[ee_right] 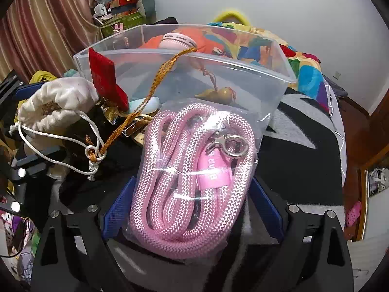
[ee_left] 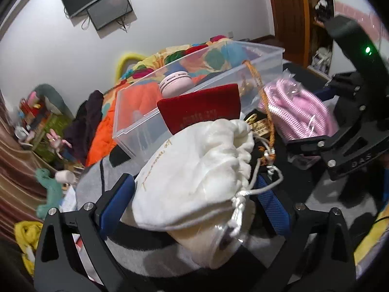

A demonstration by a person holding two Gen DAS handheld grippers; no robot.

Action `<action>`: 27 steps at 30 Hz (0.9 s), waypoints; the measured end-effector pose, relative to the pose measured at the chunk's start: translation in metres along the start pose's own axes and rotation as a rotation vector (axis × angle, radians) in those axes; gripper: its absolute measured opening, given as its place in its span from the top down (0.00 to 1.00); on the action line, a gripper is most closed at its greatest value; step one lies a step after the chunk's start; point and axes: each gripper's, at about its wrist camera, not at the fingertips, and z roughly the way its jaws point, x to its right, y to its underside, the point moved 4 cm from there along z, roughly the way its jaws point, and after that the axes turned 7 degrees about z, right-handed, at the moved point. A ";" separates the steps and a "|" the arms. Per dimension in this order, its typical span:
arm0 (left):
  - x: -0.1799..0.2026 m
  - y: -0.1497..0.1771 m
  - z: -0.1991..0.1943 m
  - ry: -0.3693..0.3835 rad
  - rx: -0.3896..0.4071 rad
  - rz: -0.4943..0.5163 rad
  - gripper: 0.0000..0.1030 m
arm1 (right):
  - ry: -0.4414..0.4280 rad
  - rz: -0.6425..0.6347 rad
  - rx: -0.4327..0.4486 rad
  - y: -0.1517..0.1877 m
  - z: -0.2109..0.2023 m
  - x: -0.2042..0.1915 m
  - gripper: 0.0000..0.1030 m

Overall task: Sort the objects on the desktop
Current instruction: 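Lift the bagged pink rope with the right tool while the left tool grasps the white pouch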

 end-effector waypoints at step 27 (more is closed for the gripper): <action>-0.043 0.005 -0.024 0.166 0.095 -0.257 0.63 | -0.095 -0.020 0.046 0.007 -0.020 -0.001 0.49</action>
